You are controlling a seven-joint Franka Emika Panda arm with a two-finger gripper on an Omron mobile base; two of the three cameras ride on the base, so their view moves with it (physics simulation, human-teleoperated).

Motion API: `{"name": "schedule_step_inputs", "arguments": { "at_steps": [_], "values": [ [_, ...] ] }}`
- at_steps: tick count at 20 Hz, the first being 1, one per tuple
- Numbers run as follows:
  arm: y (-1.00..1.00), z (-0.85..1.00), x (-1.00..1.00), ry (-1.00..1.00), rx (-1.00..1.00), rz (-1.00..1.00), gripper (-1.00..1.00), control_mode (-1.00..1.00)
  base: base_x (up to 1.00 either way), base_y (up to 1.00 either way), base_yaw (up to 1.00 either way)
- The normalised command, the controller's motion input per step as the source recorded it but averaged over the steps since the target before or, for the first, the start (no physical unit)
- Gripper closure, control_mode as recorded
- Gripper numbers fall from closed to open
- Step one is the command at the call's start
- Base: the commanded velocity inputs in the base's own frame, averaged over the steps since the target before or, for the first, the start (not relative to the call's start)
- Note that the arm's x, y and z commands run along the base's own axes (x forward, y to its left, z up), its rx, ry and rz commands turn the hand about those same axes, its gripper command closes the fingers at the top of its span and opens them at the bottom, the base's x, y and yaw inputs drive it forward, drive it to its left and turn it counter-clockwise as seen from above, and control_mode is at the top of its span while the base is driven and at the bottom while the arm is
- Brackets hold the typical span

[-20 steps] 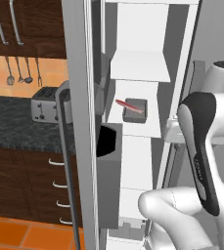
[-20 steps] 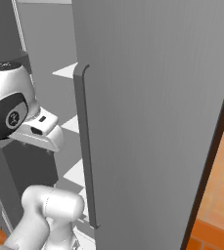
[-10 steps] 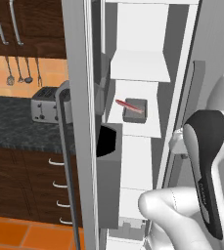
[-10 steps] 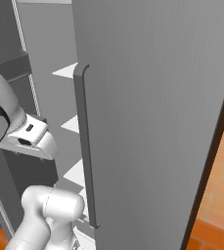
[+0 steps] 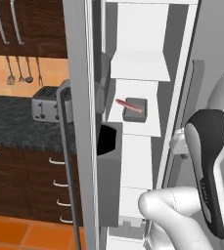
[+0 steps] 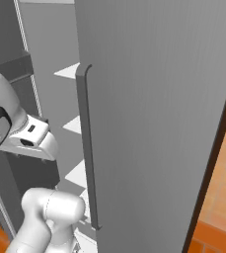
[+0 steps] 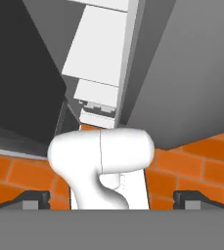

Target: Take the meat container that has the steak and place it on the second highest rack of the freezer. Then take the vegetable container that has the lemon wedge and bell pepper and place it on the highest rack of the freezer.

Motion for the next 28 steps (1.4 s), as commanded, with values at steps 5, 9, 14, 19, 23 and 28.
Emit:
{"name": "schedule_step_inputs", "arguments": {
  "at_steps": [5,9,14,19,23,28],
  "values": [
    [0.0,0.0,0.0,0.0,0.0,0.0,-1.0,1.0,-0.96,-0.31,0.15],
    [0.0,0.0,0.0,0.0,0.0,0.0,-1.0,1.0,-0.55,-0.21,0.59],
    [0.0,0.0,0.0,0.0,0.0,0.0,-1.0,1.0,-0.33,0.0,0.88],
    [0.0,0.0,0.0,0.0,0.0,0.0,-1.0,1.0,-0.07,0.01,1.0],
    [0.0,0.0,0.0,0.0,0.0,0.0,-1.0,1.0,0.0,0.09,0.98],
    [0.0,0.0,0.0,0.0,0.0,0.0,-1.0,1.0,0.09,0.11,0.58]
  ]
}}
